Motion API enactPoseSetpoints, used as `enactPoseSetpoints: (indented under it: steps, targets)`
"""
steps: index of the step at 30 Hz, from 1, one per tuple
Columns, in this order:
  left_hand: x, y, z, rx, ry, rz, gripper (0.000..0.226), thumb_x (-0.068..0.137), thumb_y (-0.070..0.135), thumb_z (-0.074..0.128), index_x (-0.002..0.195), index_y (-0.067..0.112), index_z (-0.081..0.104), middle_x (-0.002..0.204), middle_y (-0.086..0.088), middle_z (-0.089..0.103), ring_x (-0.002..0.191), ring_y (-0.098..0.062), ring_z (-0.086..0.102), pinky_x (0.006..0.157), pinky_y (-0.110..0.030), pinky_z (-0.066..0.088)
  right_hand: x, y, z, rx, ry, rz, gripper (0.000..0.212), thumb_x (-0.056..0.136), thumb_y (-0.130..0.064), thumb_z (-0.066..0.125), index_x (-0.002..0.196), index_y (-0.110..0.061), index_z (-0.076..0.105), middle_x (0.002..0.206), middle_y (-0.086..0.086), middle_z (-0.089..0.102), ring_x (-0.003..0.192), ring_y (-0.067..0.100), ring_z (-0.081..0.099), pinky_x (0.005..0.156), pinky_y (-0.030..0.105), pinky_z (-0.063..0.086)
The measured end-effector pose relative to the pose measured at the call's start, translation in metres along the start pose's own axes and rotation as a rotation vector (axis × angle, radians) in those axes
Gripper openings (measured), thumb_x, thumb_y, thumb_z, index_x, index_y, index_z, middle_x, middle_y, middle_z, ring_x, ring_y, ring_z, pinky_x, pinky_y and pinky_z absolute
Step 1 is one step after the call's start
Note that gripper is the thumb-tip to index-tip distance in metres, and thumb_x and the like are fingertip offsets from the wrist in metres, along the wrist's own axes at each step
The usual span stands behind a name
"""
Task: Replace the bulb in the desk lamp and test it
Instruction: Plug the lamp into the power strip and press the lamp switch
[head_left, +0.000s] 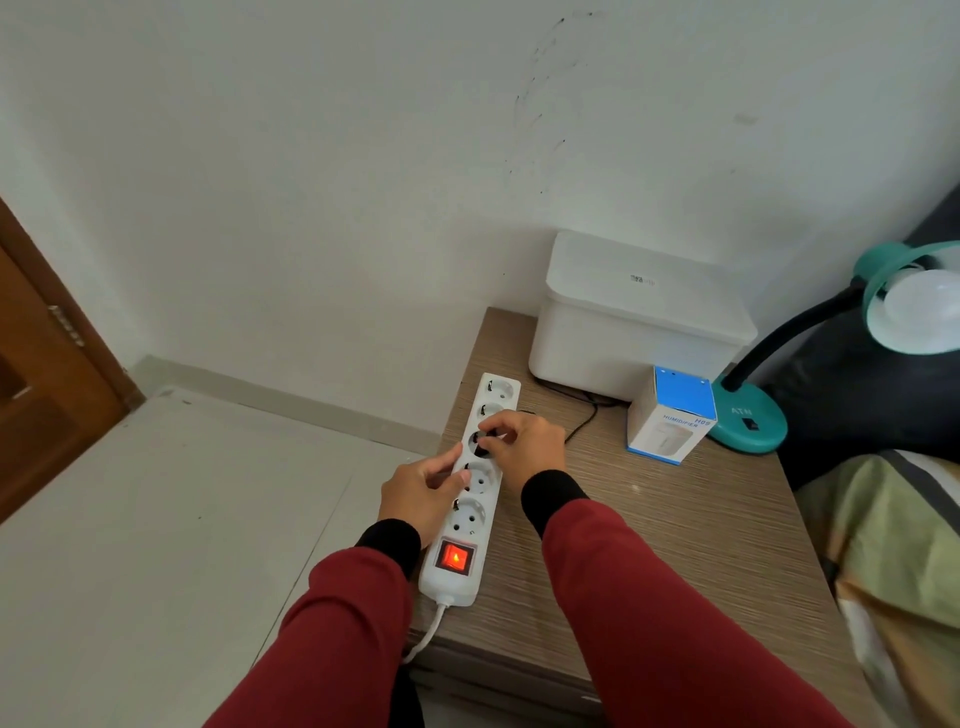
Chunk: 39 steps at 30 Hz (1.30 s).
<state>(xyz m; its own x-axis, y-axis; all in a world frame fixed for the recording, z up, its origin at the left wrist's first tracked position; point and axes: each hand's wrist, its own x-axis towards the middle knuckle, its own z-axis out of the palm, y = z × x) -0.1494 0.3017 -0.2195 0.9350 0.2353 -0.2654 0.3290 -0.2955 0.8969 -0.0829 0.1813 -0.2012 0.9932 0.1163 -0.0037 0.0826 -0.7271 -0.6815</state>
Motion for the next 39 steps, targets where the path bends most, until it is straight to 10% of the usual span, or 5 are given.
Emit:
enactPoseSetpoints:
  steps: [13,19,30,35,39]
  targets:
    - [-0.005,0.018,0.0,0.147,-0.01,-0.033,0.042,0.091,0.015,0.062,0.132,0.019,0.055,0.125,-0.002,0.065,0.112,-0.014,0.061,0.1,-0.022,0.042,0.003,-0.014,-0.016,-0.338,-0.324,-0.004,0.043,0.092,-0.009,0.052,0.129,-0.029,0.056,0.136,0.005,0.056,0.122,0.021,0.053,0.103,0.026,0.042]
    - [-0.002,0.043,-0.011,0.583,-0.114,-0.063,0.034,0.092,0.028,0.056,0.124,0.017,0.059,0.127,-0.004,0.063,0.121,-0.02,0.055,0.102,-0.024,0.04,-0.006,-0.022,-0.056,-0.459,-0.444,-0.027,0.065,0.09,-0.009,0.051,0.144,-0.037,0.029,0.136,0.013,0.051,0.109,0.026,0.057,0.077,0.024,0.047]
    - [-0.006,0.085,-0.013,0.993,-0.097,-0.018,0.031,0.092,0.023,0.057,0.117,0.006,0.06,0.122,-0.011,0.062,0.112,-0.025,0.061,0.089,-0.027,0.05,-0.019,-0.034,-0.1,-0.75,-0.445,0.069,0.032,0.094,-0.015,0.05,0.124,-0.002,0.056,0.126,0.015,0.059,0.111,0.027,0.059,0.092,0.032,0.048]
    - [-0.011,0.112,-0.002,1.025,-0.088,0.054,0.038,0.09,0.028,0.06,0.121,0.005,0.058,0.124,-0.012,0.059,0.113,-0.026,0.06,0.091,-0.029,0.05,-0.021,-0.032,-0.119,-0.784,-0.44,0.082,0.034,0.094,-0.017,0.051,0.122,0.0,0.056,0.089,0.01,0.053,0.088,0.021,0.05,0.087,0.033,0.048]
    - [-0.012,0.136,0.014,1.086,-0.092,0.118,0.036,0.093,0.019,0.055,0.126,0.006,0.055,0.129,-0.012,0.057,0.116,-0.026,0.059,0.093,-0.029,0.049,-0.021,-0.019,-0.142,-0.761,-0.384,0.099,0.035,0.097,-0.017,0.047,0.126,0.001,0.053,0.13,0.016,0.056,0.121,0.029,0.053,0.098,0.034,0.043]
